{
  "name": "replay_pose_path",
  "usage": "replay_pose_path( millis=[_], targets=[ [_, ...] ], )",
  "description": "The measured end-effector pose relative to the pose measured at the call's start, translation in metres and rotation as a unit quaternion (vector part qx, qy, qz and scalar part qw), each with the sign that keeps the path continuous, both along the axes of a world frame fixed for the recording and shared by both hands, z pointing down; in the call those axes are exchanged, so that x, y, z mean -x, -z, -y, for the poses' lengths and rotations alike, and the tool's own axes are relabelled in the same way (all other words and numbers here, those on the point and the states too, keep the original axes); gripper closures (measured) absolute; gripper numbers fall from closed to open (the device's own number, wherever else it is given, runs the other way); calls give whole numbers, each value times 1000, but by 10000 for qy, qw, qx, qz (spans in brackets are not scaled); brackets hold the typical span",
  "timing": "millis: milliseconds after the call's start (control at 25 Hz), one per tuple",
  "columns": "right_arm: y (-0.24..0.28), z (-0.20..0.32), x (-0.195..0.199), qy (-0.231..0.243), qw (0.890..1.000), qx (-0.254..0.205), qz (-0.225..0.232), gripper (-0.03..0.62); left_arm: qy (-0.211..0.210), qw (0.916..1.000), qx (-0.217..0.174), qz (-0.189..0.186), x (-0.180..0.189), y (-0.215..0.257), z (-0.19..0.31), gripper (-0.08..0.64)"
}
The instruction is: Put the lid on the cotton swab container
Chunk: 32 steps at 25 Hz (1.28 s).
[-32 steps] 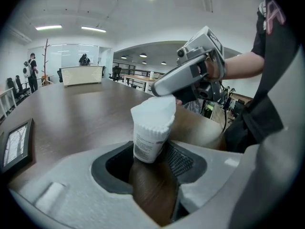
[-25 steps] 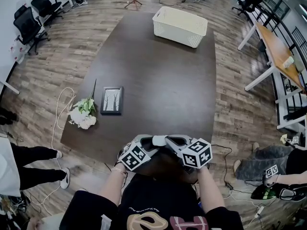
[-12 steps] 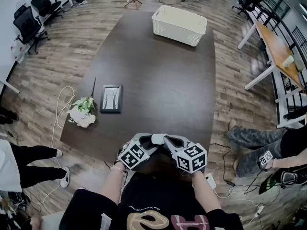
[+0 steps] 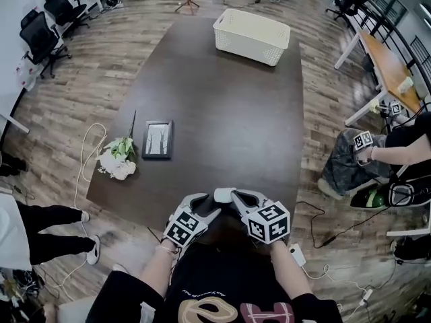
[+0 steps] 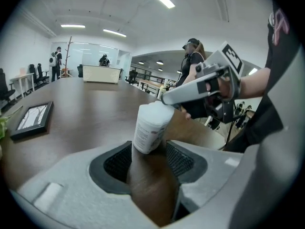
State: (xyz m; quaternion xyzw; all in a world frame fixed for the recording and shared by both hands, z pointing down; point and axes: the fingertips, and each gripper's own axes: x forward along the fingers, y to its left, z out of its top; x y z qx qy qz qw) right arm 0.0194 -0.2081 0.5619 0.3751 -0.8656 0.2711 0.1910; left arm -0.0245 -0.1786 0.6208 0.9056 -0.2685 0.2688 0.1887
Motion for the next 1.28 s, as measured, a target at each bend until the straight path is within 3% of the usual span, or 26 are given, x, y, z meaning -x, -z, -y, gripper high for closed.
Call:
replay_pose_path(
  millis=[240, 320, 400, 480, 640, 840, 1080, 1280],
  targets=[
    [-4, 1, -1, -153, 9999, -49, 23, 586, 744, 9947, 76, -705, 14, 24, 4, 350],
    [-3, 1, 1, -141, 9999, -46, 26, 586, 1074, 9898, -89, -932, 21, 40, 11, 412],
    [-3, 1, 2, -159, 9999, -45, 22, 586, 1258, 9852, -299, -1126, 25, 57, 18, 533],
    [-3, 1, 2, -182, 9998, -31, -9, 586, 1227, 9838, -426, -1232, 23, 70, 22, 551],
    [-3, 3, 2, -202, 9998, -22, -22, 586, 1123, 9849, -592, -1176, 8, 86, 27, 552],
    [-4, 0, -2, -417, 9991, -62, 37, 586, 1189, 9881, -455, -859, -12, 75, 24, 552],
    [-3, 1, -1, -456, 9989, -71, 64, 586, 1330, 9873, -266, -822, -10, 64, 22, 554],
    [-3, 1, -2, -481, 9988, -68, 67, 586, 1271, 9884, -576, -596, -14, 64, 24, 554]
  ],
)
